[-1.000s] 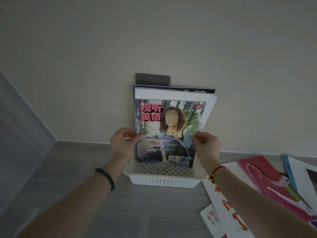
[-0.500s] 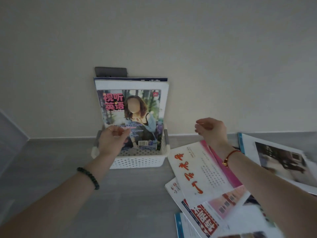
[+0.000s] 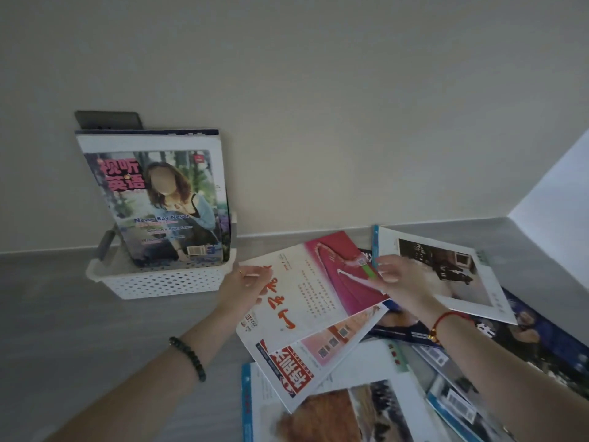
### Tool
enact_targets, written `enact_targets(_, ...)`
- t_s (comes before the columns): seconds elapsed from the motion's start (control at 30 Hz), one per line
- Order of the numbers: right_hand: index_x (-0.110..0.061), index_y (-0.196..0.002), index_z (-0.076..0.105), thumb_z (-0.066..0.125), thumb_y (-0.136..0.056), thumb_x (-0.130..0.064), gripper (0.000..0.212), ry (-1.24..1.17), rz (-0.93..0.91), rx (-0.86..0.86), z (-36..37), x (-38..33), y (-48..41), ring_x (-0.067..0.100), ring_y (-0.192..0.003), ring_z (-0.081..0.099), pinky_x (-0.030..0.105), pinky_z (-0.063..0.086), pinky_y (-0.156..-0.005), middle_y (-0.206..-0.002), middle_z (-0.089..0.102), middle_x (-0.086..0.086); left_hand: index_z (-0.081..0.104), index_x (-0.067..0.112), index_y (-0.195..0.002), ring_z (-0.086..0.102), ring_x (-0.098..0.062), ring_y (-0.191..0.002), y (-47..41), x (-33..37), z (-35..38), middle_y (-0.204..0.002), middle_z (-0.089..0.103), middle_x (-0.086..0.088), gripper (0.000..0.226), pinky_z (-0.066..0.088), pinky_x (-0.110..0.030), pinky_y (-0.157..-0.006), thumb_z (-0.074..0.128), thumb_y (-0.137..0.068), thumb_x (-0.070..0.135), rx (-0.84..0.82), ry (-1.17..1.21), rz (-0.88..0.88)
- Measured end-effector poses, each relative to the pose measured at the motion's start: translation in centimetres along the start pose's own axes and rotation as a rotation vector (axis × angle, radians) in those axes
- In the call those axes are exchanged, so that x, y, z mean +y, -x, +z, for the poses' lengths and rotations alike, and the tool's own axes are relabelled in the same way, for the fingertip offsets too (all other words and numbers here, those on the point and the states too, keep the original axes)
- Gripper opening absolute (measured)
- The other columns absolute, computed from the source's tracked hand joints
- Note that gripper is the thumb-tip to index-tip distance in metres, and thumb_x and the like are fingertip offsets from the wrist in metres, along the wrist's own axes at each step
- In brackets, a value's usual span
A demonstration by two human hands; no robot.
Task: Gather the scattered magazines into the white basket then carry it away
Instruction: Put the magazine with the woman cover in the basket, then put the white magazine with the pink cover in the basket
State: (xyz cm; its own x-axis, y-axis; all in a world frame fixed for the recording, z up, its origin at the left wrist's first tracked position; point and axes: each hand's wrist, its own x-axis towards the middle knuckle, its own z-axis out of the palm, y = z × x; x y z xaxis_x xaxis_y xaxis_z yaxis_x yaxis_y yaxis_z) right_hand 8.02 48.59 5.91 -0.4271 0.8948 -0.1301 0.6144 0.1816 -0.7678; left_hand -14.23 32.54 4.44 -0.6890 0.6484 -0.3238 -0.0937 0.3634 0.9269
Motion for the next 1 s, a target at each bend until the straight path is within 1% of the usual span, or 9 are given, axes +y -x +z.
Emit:
enact_targets(0.17,-0.028,-0.138,0.03,0.074,-0.07,-0.029,0.081,0.328,-0.14,-0.196,2.1,4.4,1.4,0.017,-0.135,0.031,0.041,0.027,-0.11,-0.146,0.034,-0.003,0.058,0.019,-0.082,0.065,-0.018,-0.082,2.4,-3.0,4.8,-0.088,0.066,-0.003,0.009,0.052,-0.024,-0.064,0.059,-0.085,0.027,-0.134,0.04,-0.176)
enact_targets(0.33,-0.027,-0.144,0.011,0.051,-0.084,-0.046,0.074,0.84,-0.474,-0.328,4.2,5.7,-0.1,0.018,-0.143,0.002,0.035,-0.001,-0.113,-0.156,0.005,-0.001,0.061,0.007,-0.091,0.067,-0.02,-0.087,4.9,-4.8,7.7,-0.095,0.068,-0.009,0.023,0.056,-0.025,-0.073,0.054,-0.087,0.029,-0.257,0.051,-0.324)
enact_targets(0.43,-0.023,-0.145,0.012,0.039,-0.092,-0.041,0.061,0.931,-0.563,-0.42,5.2,5.6,-0.9,0.019,-0.144,0.004,0.036,0.004,-0.116,-0.156,0.007,0.002,0.06,0.004,-0.09,0.066,-0.025,-0.089,5.6,-4.7,8.1,-0.098,0.068,-0.015,0.023,0.056,-0.03,-0.078,0.053,-0.089,0.025,-0.221,0.165,-0.415)
enact_targets(0.57,-0.016,-0.144,0.017,0.041,-0.093,-0.016,0.056,1.04,-0.676,-0.416,5.4,6.0,-1.3,0.022,-0.141,0.02,0.038,0.022,-0.114,-0.154,0.017,0.009,0.058,0.001,-0.099,0.066,-0.026,-0.092,5.9,-4.2,8.3,-0.102,0.067,-0.017,0.025,0.054,-0.034,-0.084,0.049,-0.091,0.022,-0.166,0.234,-0.476)
enact_targets(0.63,-0.013,-0.134,0.035,0.049,-0.09,-0.016,0.047,1.034,-0.809,-0.313,5.5,5.9,-1.3,0.022,-0.126,0.047,0.034,0.041,-0.103,-0.139,0.046,0.011,0.056,0.002,-0.103,0.066,-0.024,-0.09,6.0,-4.1,8.5,-0.101,0.067,-0.015,0.025,0.055,-0.032,-0.08,0.049,-0.091,0.022,-0.168,0.238,-0.467)
enact_targets(0.7,-0.015,-0.109,0.057,0.066,-0.079,-0.022,0.032,0.987,-0.873,-0.176,5.1,4.5,-1.0,0.012,-0.082,0.068,0.022,0.055,-0.068,-0.097,0.07,0.003,0.056,0.002,-0.106,0.065,-0.021,-0.088,6.2,-3.8,8.9,-0.096,0.066,-0.011,0.027,0.054,-0.026,-0.071,0.051,-0.09,0.024,-0.162,0.272,-0.455)
enact_targets(0.87,-0.021,-0.065,0.068,0.08,-0.06,-0.034,0.019,0.856,-0.952,-0.149,6.7,3.8,1.5,-0.002,-0.035,0.054,0.011,0.04,-0.031,-0.046,0.062,-0.006,0.051,0.015,-0.109,0.067,-0.016,-0.078,6.2,-2.4,9.8,-0.097,0.066,-0.005,0.024,0.056,-0.029,-0.059,0.049,-0.09,0.029,-0.161,0.457,-0.404)
enact_targets(0.93,-0.023,-0.057,0.065,0.061,-0.077,-0.036,0.024,0.775,-0.926,-0.183,7.2,3.8,3.0,-0.001,-0.029,0.049,0.01,0.036,-0.028,-0.039,0.056,-0.007,0.044,0.013,-0.118,0.067,-0.025,-0.086,6.2,-2.3,9.9,-0.108,0.064,-0.012,0.026,0.058,-0.039,-0.07,0.042,-0.094,0.02,-0.118,0.425,-0.393)
enact_targets(1.0,-0.023,-0.068,0.065,0.049,-0.086,-0.037,0.028,0.679,-0.819,-0.178,6.8,3.9,3.9,0.0,-0.04,0.055,0.011,0.041,-0.039,-0.05,0.061,-0.009,0.041,0.009,-0.115,0.068,-0.029,-0.085,6.4,-2.2,9.5,-0.112,0.06,-0.016,0.022,0.059,-0.041,-0.068,0.034,-0.094,0.009,-0.068,0.314,-0.364)
